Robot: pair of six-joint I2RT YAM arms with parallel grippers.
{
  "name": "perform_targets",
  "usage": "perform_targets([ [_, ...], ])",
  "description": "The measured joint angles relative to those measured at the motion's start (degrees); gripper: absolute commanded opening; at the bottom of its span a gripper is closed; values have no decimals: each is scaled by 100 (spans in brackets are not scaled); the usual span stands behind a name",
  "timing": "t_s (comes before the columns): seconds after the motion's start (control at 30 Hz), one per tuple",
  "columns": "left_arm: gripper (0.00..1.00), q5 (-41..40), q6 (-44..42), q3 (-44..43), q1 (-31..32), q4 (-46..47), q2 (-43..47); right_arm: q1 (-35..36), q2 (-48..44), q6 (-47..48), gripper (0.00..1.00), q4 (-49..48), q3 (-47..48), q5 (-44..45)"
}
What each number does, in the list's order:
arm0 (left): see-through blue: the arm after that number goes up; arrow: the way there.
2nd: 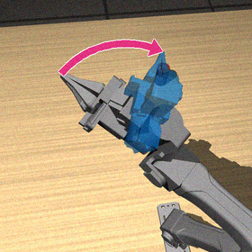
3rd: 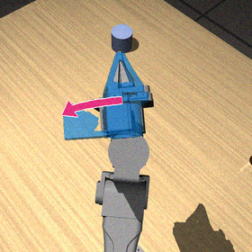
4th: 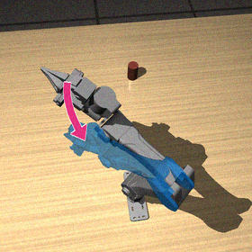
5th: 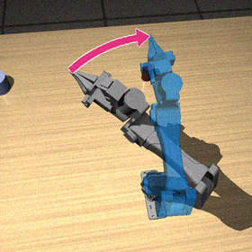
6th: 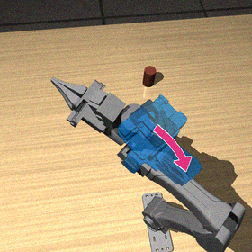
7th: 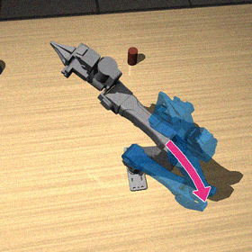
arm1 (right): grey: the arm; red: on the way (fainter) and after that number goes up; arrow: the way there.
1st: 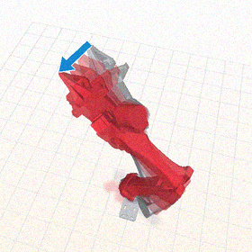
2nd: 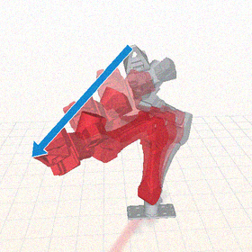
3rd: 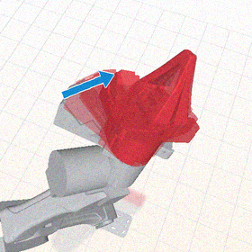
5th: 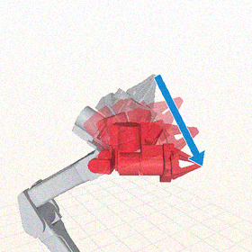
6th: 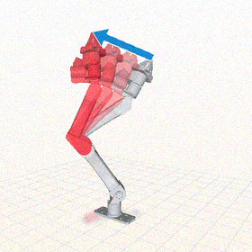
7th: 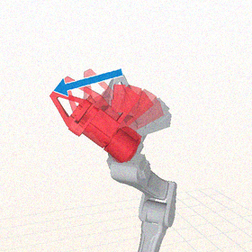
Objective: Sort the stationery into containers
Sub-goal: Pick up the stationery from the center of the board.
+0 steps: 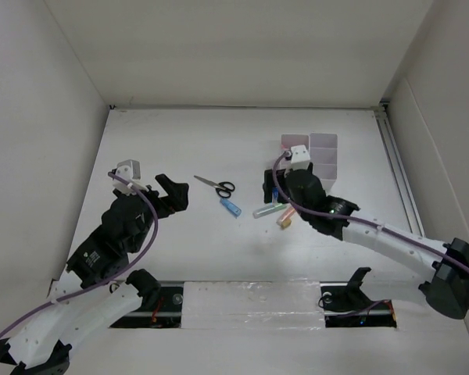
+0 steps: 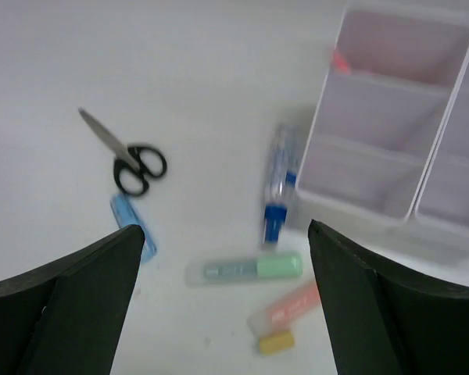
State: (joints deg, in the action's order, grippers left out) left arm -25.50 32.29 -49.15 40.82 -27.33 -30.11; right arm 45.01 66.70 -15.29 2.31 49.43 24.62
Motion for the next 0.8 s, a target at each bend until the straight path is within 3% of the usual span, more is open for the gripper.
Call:
perform_targets([
  [0.13,100,7,7,0,-7,-2,-31,597,160,-844,86,938,-153,815],
  [0.23,100,79,-11,0,-57,7,-31,695,293,-2006,67,1513,-256,1261],
  [0.43,100,208,-50,0,-157,13,-31,772,535,-4166,65,2441,-1060,1631],
  [0.8,100,348,-103,2,-157,57,122,796,625,-5268,59,2214,-1309,1720],
])
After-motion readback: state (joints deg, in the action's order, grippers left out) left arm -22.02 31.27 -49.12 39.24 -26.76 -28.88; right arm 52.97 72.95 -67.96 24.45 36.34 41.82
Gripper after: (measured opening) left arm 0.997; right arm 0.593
